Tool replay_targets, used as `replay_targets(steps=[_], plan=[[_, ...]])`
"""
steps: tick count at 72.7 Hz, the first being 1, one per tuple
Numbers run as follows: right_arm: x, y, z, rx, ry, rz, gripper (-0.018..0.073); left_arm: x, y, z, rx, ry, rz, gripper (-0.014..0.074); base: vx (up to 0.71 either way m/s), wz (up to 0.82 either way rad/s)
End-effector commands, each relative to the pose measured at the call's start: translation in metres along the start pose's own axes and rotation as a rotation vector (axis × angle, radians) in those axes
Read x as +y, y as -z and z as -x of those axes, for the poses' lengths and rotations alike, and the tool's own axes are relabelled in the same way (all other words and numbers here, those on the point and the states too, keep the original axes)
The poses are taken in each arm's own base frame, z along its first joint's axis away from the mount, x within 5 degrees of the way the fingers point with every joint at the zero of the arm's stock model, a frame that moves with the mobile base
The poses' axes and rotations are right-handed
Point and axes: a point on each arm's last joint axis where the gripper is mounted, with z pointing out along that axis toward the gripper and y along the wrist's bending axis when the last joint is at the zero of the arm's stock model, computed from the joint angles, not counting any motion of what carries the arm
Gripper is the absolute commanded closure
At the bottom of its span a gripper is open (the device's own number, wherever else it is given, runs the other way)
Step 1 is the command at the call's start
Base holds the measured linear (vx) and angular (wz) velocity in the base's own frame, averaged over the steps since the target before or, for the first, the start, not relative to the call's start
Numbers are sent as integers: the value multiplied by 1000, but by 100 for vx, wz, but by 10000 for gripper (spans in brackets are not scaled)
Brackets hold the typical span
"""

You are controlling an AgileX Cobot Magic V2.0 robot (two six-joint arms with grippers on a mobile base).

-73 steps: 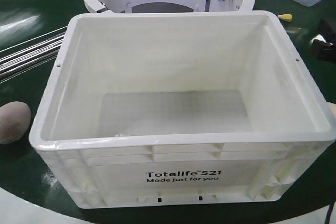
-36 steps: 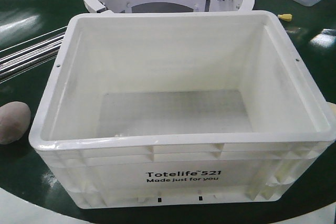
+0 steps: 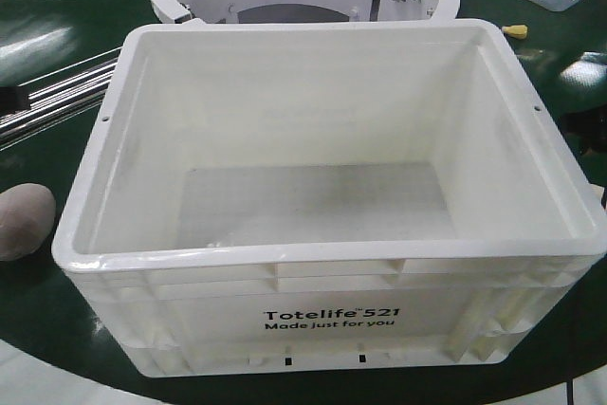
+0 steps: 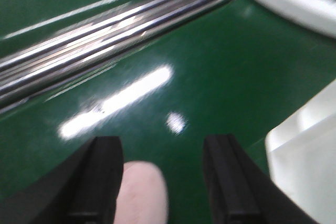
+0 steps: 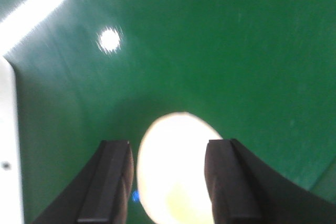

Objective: Place moving items into box and shelve

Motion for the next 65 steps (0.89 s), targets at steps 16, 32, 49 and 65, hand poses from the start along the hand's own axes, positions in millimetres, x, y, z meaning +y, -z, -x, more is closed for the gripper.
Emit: replay_targets(steps=[16,32,49,65], plan=[[-3,-20,4,79,-14,-35,153,1,-23,-2,131,-25,68,118,0,0],[-6,-45,-1,186,10,-87,153,2,-47,-15,292,-39,118,118,0,0],[-5,-66,-3,228,4,-93,153,0,-71,-23,357,-52,127,118,0,0],[-4,-87,-8,292,-1,-95,157,-1,-95,-34,436,-70,140,118,0,0]])
